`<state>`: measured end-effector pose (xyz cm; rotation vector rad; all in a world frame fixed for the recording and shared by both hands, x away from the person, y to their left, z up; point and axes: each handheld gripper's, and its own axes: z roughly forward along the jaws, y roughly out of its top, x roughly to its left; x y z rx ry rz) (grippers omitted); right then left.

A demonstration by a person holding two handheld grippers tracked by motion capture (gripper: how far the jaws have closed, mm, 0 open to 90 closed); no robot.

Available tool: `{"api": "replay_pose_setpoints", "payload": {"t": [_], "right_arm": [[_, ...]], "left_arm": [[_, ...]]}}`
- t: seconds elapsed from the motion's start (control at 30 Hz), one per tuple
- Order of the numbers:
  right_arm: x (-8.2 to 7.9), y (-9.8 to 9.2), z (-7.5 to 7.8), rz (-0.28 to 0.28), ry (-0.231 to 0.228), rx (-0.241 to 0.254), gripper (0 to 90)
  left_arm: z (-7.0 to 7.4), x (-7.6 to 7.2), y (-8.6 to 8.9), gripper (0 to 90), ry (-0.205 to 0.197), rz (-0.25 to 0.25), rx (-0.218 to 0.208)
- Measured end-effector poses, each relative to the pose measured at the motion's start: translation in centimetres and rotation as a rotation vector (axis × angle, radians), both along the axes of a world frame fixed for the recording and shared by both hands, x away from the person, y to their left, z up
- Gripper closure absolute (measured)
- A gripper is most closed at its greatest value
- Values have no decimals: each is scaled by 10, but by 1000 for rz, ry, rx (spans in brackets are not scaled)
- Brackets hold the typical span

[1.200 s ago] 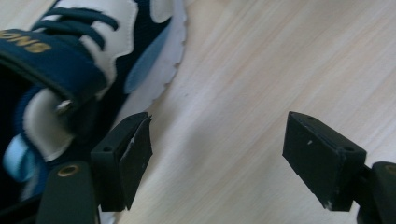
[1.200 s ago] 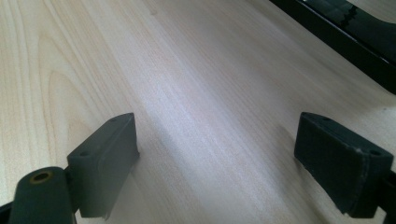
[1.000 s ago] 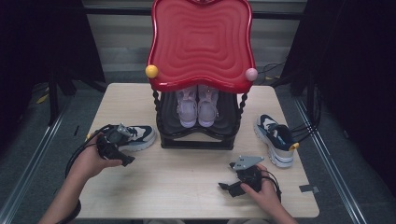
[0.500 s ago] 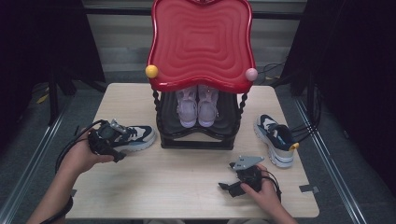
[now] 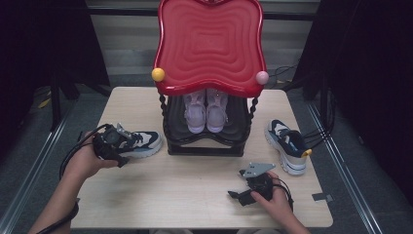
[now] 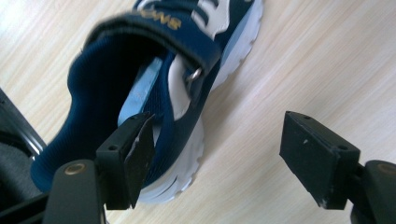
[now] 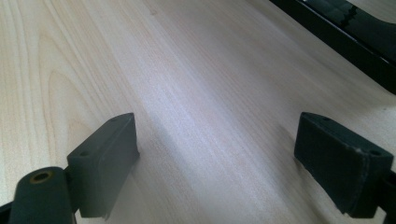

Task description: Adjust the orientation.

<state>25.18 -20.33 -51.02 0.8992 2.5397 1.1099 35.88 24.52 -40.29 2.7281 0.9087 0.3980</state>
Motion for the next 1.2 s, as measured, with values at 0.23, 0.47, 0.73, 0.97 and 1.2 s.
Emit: {"api": "replay_pose_setpoints", "payload": {"t": [0.23,0.47,0.73,0.97,1.2], "right_arm": [[0,0,0,0,0,0,128],[0,0,0,0,0,0,128],[0,0,0,0,0,0,128],[0,0,0,0,0,0,128],[0,0,0,0,0,0,128]], "left_arm": [[12,8,5,256,-39,14,0],[-11,15,4,315,73,16,48],[0,9,4,750,133,79,50],[15,-5,-15,875,180,149,-14],[20,-14,-31,876,183,128,-43]]}}
